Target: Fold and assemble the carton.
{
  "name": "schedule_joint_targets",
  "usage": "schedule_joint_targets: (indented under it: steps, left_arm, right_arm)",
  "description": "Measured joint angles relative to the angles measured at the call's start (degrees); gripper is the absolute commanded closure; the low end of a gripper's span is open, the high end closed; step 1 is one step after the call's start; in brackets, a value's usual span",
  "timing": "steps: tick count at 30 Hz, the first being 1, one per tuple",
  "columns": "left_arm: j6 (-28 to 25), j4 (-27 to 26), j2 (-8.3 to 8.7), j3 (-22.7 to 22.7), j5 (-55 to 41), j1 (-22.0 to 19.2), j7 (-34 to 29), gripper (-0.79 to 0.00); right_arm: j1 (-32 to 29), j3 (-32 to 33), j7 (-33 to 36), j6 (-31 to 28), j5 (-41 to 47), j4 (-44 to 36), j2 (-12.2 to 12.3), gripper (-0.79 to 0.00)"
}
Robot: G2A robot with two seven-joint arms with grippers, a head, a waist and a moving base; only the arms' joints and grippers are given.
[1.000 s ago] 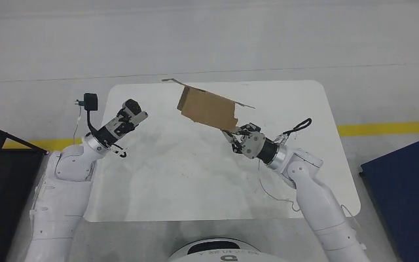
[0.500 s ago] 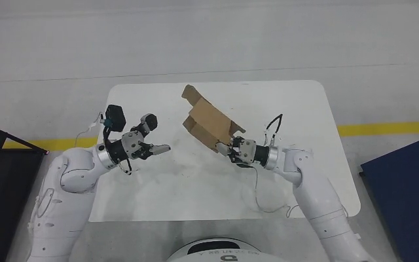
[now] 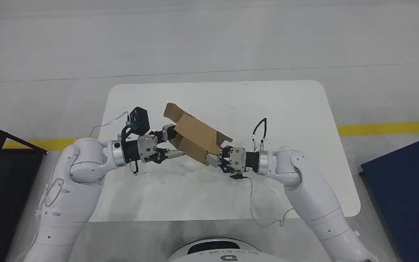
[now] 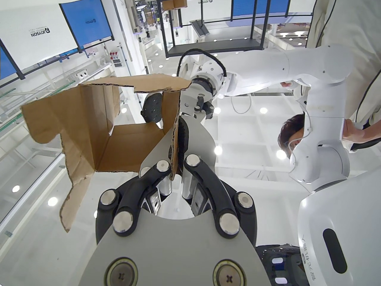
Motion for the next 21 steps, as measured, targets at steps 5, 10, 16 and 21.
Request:
schedule_joint_targets:
  steps: [5,10,16,21]
  left_arm:
    - [0.0,-0.2,0.77,2.1,-0.4,-0.9,-3.0,-0.551]
    - [0.0,0.5,1.33,2.9,-2.0,-1.8,-2.2,-0.477]
    - [0.7,2.6,1.71,0.8,-2.5,-2.0,2.0,-0.397]
    - [0.0,3.0,2.15,2.1,-5.2,-1.1,1.2,-0.379]
  right_arm:
    - [0.5,-1.2,-2.4,0.0,2.1,-1.0,0.8,0.000]
    - [0.9,-1.8,-3.6,0.0,3.5,-1.6,1.4,0.000]
    - [0.5,-1.3,-3.3,0.0,3.7,-2.2,2.0,0.000]
    - [0.2,-1.2,-3.0,0.0,3.6,-2.9,2.4,0.000]
